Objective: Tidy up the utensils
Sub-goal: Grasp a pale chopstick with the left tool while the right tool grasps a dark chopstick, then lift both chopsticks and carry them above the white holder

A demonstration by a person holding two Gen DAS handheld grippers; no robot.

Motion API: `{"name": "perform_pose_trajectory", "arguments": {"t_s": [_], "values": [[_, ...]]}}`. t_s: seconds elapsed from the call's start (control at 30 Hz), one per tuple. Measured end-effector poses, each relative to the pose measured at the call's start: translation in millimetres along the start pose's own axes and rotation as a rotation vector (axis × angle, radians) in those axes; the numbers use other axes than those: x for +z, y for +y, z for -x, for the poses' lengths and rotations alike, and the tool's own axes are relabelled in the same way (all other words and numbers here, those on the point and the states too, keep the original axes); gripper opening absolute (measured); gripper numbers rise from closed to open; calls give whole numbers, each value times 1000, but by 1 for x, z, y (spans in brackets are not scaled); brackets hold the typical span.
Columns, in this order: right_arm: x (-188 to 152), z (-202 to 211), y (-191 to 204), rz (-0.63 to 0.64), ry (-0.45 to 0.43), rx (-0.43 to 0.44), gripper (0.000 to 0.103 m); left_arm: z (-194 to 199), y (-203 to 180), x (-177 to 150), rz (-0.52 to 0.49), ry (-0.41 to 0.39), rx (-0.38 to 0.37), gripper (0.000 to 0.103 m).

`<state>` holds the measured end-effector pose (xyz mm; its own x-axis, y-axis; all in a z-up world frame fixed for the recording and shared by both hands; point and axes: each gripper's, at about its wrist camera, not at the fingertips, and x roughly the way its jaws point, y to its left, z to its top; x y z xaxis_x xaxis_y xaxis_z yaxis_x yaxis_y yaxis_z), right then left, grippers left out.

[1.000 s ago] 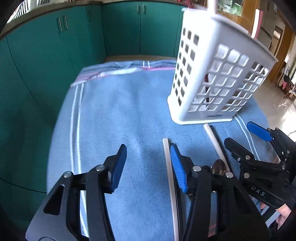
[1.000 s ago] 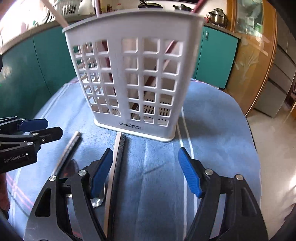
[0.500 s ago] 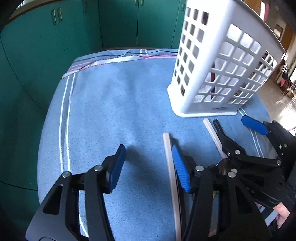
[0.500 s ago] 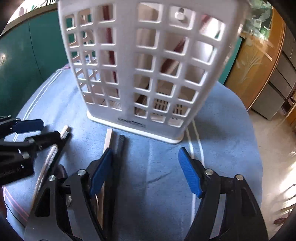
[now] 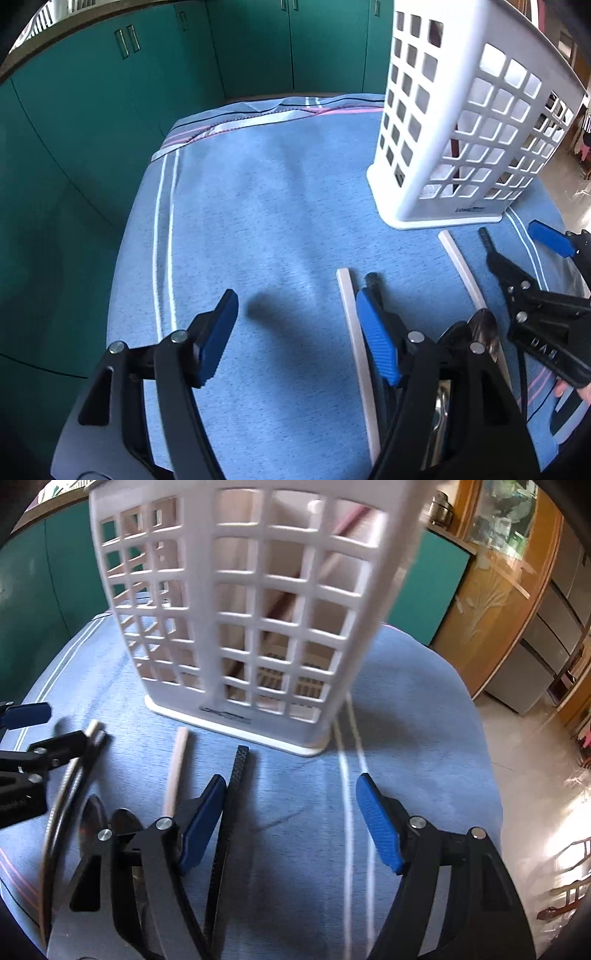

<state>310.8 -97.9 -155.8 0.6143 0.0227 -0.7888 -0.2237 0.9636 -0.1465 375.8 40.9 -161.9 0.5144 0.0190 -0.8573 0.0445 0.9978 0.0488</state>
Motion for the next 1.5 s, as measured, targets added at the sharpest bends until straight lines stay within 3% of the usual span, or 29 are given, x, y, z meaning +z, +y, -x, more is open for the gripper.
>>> {"name": "perform_pose_trajectory", "arguments": {"t_s": [0.17,0.43,0.47,0.6,0.8,0.97,1.27,1.5], "values": [[1,0,-2,-1,-1,12,71,-3,0,-1,8,5,-15,63],[8,-6,-4,-56,2,98,43,-7,-8,1,23,6,-31,48],[9,-7,-7,-72,6,117,39,-7,-8,1,22,4,-35,46],[13,-9,-14,-104,6,155,9,-7,-5,2,38,-1,-54,9],[12,7,-27,-144,-9,215,6,-3,6,1,71,-13,-100,6],[6,59,-41,-165,-98,258,6,44,10,-2,81,-104,-131,6],[-11,190,-74,-167,-340,311,6,183,13,-19,44,-356,-166,6],[-18,256,-89,-182,-471,322,6,276,7,-37,28,-551,-168,6]]}}
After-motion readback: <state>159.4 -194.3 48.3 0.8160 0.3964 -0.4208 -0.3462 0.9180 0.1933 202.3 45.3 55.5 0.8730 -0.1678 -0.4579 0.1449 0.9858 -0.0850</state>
